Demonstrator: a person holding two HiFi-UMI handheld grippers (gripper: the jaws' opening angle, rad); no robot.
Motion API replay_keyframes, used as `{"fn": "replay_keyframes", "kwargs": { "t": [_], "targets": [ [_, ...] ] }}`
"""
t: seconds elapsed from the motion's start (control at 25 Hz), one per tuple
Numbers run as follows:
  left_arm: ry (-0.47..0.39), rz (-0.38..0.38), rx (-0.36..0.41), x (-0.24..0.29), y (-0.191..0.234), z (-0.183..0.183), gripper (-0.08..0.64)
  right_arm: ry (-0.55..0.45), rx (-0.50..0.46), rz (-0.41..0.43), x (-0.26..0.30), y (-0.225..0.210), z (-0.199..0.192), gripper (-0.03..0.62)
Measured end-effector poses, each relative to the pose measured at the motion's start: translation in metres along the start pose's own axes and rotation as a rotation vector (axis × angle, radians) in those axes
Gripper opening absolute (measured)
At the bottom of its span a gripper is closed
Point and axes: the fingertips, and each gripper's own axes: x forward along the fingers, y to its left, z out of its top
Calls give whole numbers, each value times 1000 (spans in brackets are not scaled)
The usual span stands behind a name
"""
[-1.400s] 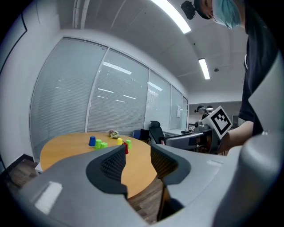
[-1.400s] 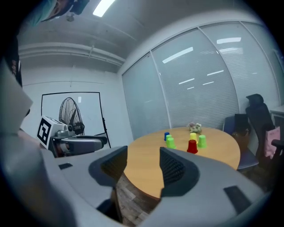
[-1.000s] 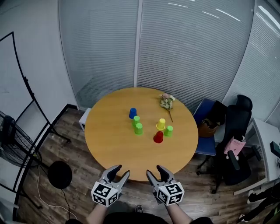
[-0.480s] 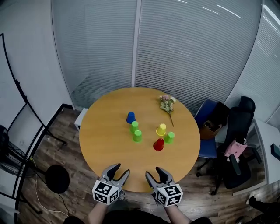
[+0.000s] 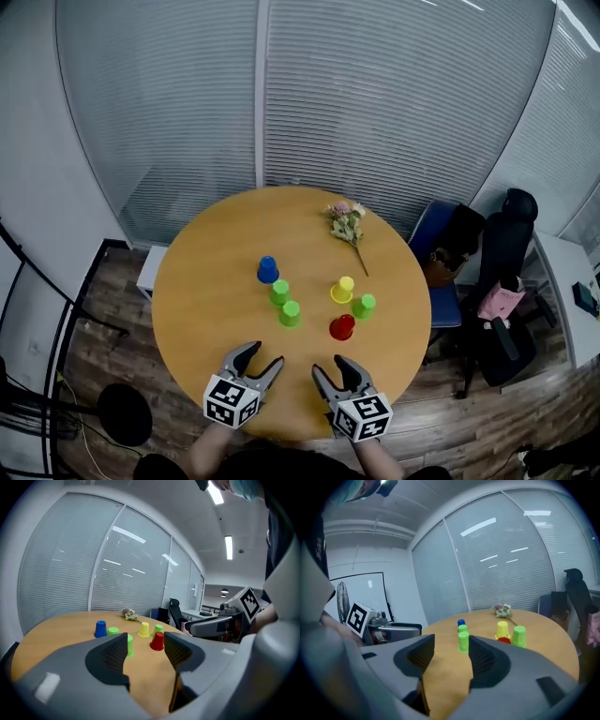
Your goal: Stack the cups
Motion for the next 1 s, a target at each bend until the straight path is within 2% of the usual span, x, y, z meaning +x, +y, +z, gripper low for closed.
{"fn": "replay_keyframes", "kwargs": {
  "t": [0.2, 0.44, 1.0],
  "targets": [
    [49, -73, 19, 36, 28, -11, 238, 14, 31, -69, 21, -10, -8, 196],
    [96, -77, 6, 80, 54, -27, 261, 49, 52, -92, 37, -19, -16, 196],
    [151, -4, -37, 163, 74, -59, 271, 177, 48, 66, 65, -34, -41, 196]
  ]
}}
